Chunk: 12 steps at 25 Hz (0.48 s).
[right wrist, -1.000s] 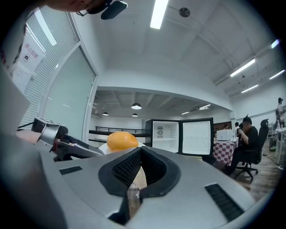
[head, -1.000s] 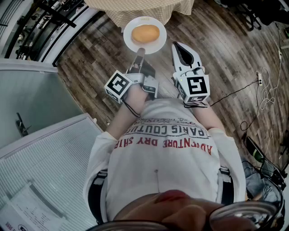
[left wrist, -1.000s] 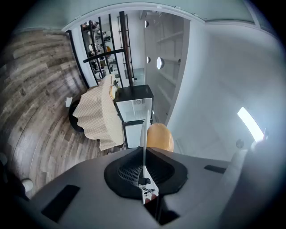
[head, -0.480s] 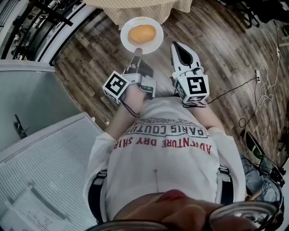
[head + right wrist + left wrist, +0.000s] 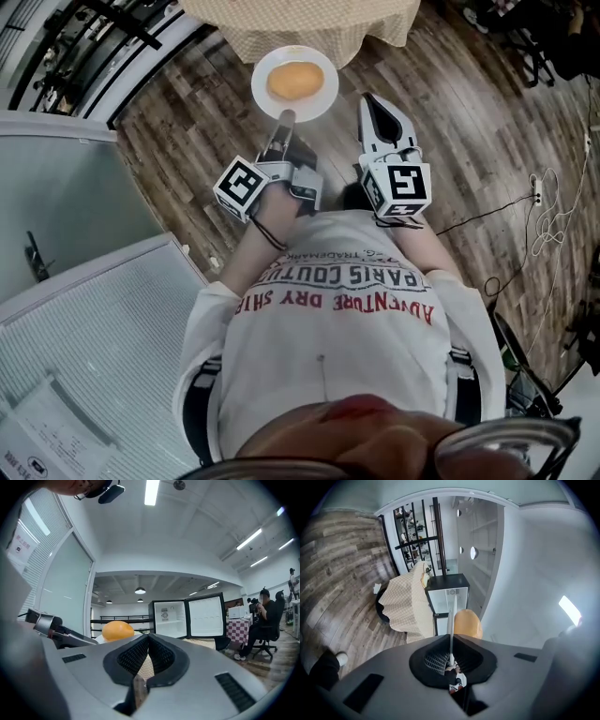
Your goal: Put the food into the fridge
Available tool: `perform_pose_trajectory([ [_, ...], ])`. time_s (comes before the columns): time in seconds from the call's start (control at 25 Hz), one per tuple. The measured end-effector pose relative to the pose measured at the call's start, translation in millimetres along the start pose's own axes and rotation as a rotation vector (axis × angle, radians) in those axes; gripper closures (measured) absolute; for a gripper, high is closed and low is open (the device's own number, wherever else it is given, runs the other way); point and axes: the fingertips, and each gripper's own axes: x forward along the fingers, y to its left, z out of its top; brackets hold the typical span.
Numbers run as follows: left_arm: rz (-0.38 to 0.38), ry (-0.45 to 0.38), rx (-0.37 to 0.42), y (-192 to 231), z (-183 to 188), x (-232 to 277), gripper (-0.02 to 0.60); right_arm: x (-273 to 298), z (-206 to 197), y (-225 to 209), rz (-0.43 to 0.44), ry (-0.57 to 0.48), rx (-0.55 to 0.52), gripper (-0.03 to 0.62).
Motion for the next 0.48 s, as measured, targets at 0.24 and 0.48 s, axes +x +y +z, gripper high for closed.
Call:
perform_pose_trajectory([
  [0.24,0.016,-0.081,-0.011,-8.5,-19.1,76.5,0.546,48.6,17.2,-76.9,0.067,-0.003,-0.015,0.572],
  [0.48,0.002,-0.142,-0.030,-17.5,-51.9,170.2,0.546,90.5,30.3,-176.8,0.103,-0.013,-0.025,0.572],
])
